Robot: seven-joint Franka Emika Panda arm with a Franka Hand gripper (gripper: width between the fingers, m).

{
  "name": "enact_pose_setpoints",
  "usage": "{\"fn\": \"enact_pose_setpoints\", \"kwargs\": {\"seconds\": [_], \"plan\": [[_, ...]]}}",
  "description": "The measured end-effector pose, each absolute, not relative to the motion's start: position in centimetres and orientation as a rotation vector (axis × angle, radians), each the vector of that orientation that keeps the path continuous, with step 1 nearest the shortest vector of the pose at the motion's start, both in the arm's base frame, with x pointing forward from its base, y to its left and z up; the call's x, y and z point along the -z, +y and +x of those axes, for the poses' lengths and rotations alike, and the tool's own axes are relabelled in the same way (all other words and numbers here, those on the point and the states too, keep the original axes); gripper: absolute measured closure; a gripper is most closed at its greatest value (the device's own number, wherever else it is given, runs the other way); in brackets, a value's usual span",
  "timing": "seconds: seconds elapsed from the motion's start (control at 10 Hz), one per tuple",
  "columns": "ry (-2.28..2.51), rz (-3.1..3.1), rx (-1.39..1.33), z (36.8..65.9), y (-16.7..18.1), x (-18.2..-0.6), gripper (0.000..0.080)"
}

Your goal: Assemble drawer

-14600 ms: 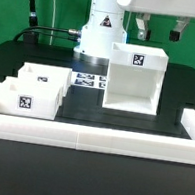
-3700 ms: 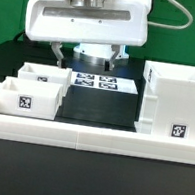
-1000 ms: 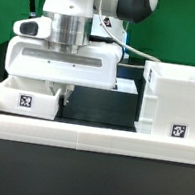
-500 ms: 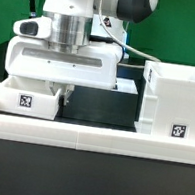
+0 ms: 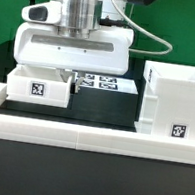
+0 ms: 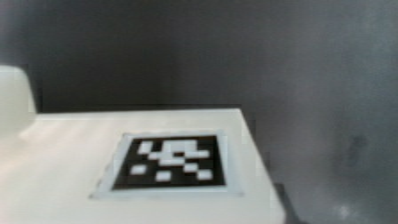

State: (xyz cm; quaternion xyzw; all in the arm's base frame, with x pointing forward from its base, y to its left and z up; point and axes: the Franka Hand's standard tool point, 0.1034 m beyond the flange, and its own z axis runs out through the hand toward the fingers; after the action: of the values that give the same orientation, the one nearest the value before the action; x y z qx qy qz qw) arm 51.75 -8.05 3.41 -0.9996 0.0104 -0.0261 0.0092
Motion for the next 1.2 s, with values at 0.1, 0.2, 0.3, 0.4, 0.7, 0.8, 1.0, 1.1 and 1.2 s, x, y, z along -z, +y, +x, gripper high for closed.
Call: {"fn": "enact_pose_setpoints", "kwargs": {"seconds": [0.1,0.2,0.3,0.4,0.7,0.8,1.0,1.1,1.2], "plan": [[-0.050,-3.125,0.081,51.74,-8.11,-3.39,0.0757],[-0.209,-3.125,0.081,51.68,-8.20,-3.31,0.0757],[-0.416,-3.115,0.091,51.42,-8.16,-3.05,0.0757],[-0.599,-3.087,0.083,51.26,-7.79,-3.00,0.0757],[-0.978,-2.998,0.069,51.03,-7.68,-2.94,0.0757],[-1.013,-2.987,0.068,51.00,-7.75,-2.90,0.0757],[-1.192,-2.929,0.058,50.95,-7.97,-2.86,0.0757],[-1.302,-2.889,0.049,50.94,-8.03,-2.85,0.0757],[-1.433,-2.838,0.033,51.02,-7.57,-2.84,0.0757]]}}
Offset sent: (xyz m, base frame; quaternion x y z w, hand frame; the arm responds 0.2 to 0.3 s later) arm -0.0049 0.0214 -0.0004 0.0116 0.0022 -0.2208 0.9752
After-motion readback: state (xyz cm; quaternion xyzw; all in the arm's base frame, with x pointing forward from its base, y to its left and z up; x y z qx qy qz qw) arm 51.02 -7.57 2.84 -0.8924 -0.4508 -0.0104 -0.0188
